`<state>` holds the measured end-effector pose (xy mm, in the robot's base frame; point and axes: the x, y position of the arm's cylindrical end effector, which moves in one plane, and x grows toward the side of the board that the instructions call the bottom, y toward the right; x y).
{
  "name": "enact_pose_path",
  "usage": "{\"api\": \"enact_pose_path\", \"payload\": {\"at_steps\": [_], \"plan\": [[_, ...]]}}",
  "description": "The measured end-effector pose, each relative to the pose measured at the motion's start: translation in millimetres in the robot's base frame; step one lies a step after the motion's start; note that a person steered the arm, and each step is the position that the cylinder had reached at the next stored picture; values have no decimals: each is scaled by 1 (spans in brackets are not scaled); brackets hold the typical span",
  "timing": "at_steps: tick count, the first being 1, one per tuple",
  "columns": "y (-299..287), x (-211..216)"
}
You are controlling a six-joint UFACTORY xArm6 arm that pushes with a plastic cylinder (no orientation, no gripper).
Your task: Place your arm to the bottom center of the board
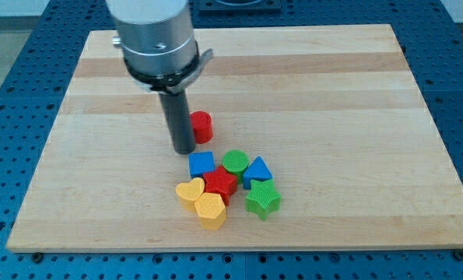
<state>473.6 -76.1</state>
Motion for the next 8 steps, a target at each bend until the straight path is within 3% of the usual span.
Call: {"api": "enact_pose_path", "payload": {"at_steps": [2,3,4,5,6,7,8], "plan": [[51,-62],[44,-78],[-27,-63],[-85,-8],[-86,73],[-46,138],[-22,145]]}}
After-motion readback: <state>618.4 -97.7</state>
